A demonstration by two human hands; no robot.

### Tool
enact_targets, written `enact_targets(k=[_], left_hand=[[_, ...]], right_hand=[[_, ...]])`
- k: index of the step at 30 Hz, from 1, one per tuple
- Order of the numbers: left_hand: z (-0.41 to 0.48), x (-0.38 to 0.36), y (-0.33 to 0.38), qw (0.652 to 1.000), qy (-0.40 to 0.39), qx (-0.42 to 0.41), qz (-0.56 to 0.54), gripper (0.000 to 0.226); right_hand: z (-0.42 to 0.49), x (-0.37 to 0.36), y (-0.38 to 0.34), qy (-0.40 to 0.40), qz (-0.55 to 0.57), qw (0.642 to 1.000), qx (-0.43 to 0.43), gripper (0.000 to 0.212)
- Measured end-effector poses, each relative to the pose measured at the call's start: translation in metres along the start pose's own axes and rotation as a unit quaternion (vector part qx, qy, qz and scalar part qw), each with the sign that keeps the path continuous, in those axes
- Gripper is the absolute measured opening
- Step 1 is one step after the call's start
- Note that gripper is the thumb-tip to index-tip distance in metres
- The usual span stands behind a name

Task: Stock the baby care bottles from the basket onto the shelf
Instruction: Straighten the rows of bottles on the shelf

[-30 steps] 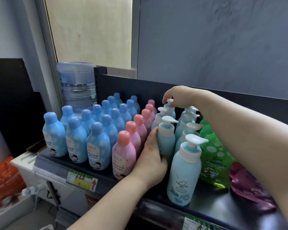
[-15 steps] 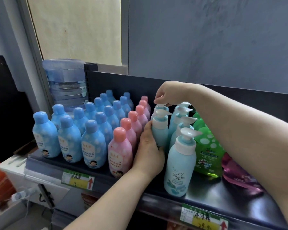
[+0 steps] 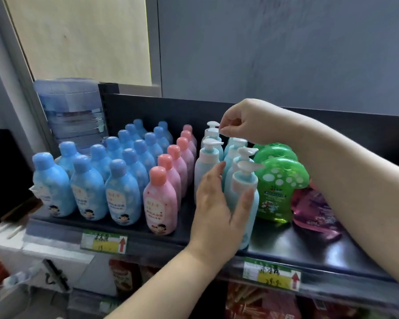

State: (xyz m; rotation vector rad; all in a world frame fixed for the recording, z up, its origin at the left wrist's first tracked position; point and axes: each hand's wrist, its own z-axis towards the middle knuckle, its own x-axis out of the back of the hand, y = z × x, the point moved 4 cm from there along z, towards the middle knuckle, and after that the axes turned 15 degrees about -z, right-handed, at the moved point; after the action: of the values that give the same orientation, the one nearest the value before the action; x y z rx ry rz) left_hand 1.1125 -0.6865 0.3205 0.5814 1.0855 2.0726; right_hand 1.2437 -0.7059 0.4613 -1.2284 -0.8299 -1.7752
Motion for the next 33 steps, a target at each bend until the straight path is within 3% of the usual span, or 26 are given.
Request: enact_targets(k=[2,5,16,22,27,33], left_hand=[[0.001,-0.009,-0.001,0.998,-0.038,0.007,0.056,0.088],[0.002,-0.014,-0.002,0.993,-0.038,-0.014,0.108,0.084],[0.034,0.029,-0.022,0.992,0.005,0.012,0.126,0.079],[0.041,0.023,-0.03,0.997,-0.006,0.008,0.077,0.078],[0.033,0.024,-0.037,0.997,-0.009,0.036,0.073,0.101],[0.021,0.027,-0.051,0.995,0.057,0.058,0.051,0.076]], right_hand=[[-0.011,-0.002,-0.003,-0.01,-0.005,1.0,-0.005,0.01],[-0.021,-0.009,-0.001,-0.027,-0.042,0.998,-0.024,0.017],[-0.039,-0.024,0.004,-0.078,-0.043,0.995,-0.044,0.03],[-0.039,-0.022,0.003,-0.07,-0.041,0.996,-0.027,0.021],[-0.041,-0.026,0.006,-0.065,-0.029,0.997,-0.03,0.021],[-0.044,-0.026,0.005,-0.04,-0.024,0.999,-0.026,0.022]])
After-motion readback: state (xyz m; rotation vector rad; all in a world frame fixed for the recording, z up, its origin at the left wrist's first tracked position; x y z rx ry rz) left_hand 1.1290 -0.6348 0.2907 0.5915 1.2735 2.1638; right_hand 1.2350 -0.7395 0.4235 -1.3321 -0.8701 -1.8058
